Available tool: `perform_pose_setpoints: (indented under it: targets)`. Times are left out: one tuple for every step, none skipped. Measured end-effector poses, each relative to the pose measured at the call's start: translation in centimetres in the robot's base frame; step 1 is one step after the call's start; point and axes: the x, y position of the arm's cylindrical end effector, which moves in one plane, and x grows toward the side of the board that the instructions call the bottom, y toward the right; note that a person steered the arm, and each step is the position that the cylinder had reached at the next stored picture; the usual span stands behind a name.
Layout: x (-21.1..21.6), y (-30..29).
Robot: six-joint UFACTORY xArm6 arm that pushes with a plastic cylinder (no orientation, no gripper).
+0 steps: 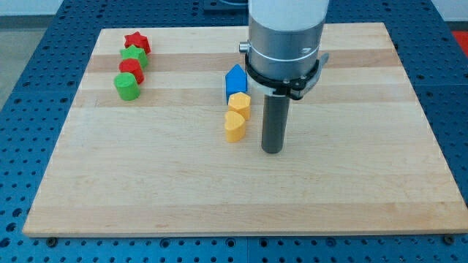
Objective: Place the yellow heart in vertical line below the yellow hexagon
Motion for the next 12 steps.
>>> perform_pose_setpoints:
  targets:
    - [2.0, -3.6]
    - [3.7, -7.8]
    - [1.9, -8.1]
    - [0.5, -7.3]
    - [0.5, -8.2]
    - [0.5, -10.6]
    - [0.2, -11.8]
    - [-1.2, -11.3]
    - [-1.9, -10.3]
    - [-1.9, -8.8]
    - [-1.9, -7.8]
    - [-1.9, -7.6]
